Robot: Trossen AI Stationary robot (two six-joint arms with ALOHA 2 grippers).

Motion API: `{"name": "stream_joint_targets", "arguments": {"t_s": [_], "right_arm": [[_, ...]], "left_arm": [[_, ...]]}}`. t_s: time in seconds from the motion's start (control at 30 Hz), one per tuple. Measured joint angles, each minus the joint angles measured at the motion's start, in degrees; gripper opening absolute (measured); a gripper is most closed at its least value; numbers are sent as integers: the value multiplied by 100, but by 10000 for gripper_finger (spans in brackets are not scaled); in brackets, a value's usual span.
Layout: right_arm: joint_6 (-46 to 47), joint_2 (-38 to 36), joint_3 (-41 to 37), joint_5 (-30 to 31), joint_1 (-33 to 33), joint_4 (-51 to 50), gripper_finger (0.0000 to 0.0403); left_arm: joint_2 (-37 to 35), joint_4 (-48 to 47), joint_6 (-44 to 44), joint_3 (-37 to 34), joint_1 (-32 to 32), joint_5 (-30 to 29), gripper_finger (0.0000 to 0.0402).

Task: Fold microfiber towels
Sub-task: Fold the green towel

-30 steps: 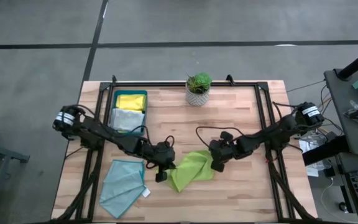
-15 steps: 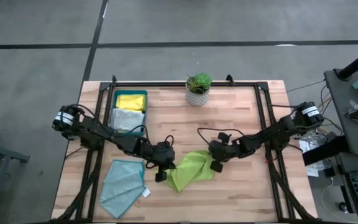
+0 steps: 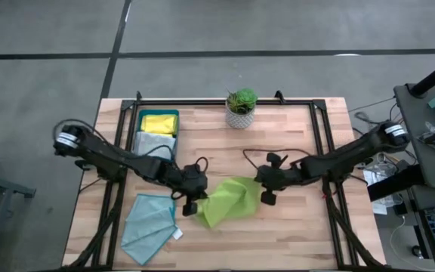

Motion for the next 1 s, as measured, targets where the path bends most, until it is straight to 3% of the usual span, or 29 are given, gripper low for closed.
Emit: {"name": "stream_joint_targets", "arguments": {"t_s": [0.33, 0.53, 0.67, 0.77, 0.9, 1.0], "right_arm": [[-788, -1349, 939, 148, 19, -1302, 8], [-1269, -1641, 1558, 393, 19, -1937, 8], [-1838, -1581, 2037, 819, 17, -2164, 8], [-2189, -1451, 2421, 1500, 16, -2413, 8], [-2636, -1271, 2919, 2439, -22, -2595, 8], [-2776, -1186, 3309, 2695, -21, -2789, 8]], "left_arm": [[-728, -2308, 681, 1311, 34, -90, 1], [-981, -3184, 1149, 1954, 331, -177, 1], [-1033, -3795, 1538, 2402, 753, -162, 1], [-1039, -4255, 2034, 2731, 1135, -272, 1], [-1045, -4423, 2783, 3064, 1622, -814, 1], [-1046, -4531, 3259, 3335, 1853, -1150, 1]]}}
